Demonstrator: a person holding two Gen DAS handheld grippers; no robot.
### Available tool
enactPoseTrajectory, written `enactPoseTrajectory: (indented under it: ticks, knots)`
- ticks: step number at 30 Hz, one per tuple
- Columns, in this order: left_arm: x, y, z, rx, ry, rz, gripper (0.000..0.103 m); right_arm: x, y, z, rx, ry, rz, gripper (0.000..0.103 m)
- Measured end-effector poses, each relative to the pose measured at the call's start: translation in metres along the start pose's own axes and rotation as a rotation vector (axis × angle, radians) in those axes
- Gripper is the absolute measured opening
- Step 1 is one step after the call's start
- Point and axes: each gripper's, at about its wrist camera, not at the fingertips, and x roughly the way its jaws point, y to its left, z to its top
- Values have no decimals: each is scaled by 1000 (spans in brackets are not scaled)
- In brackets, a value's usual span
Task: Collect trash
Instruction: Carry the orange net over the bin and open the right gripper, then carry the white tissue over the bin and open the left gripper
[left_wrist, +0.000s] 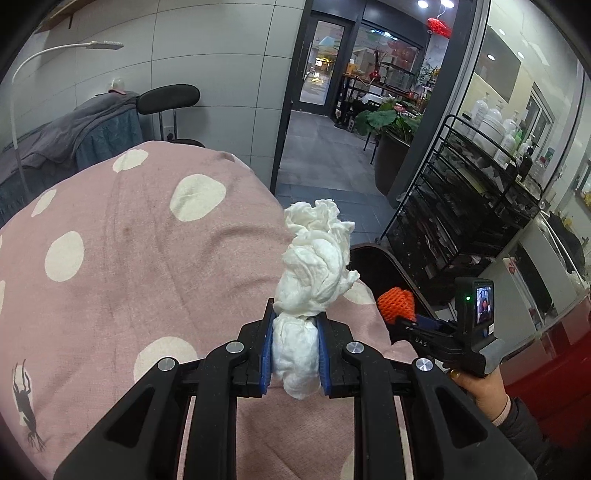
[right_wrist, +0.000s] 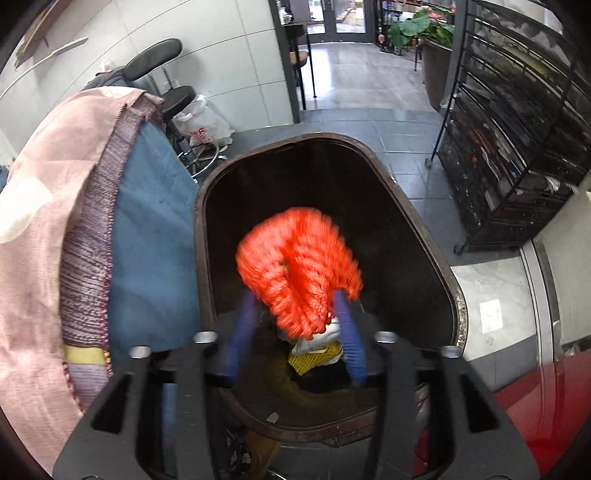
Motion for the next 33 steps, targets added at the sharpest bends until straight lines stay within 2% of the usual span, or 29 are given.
enactPoseTrajectory:
  ticks: [4, 5, 11, 17, 22, 33]
  knots:
    - [5, -14, 1, 21, 12, -14, 19, -9, -2, -5, 11, -6, 7, 70]
    - [6, -18, 1, 22, 18, -22, 19, -12, -1, -8, 12, -7, 6, 71]
    - [24, -47, 6, 57, 56, -71, 19, -31, -9, -29, 45, -16, 26, 72]
    - [53, -87, 9, 112, 118, -117, 19, -61, -22, -46, 84, -63, 28, 73]
    - [83, -115, 11, 157, 184, -133, 19, -82, -33, -61, 106, -95, 12, 80]
    - [122, -140, 9, 197, 272, -116, 19, -106, -52, -85, 152, -126, -17, 80]
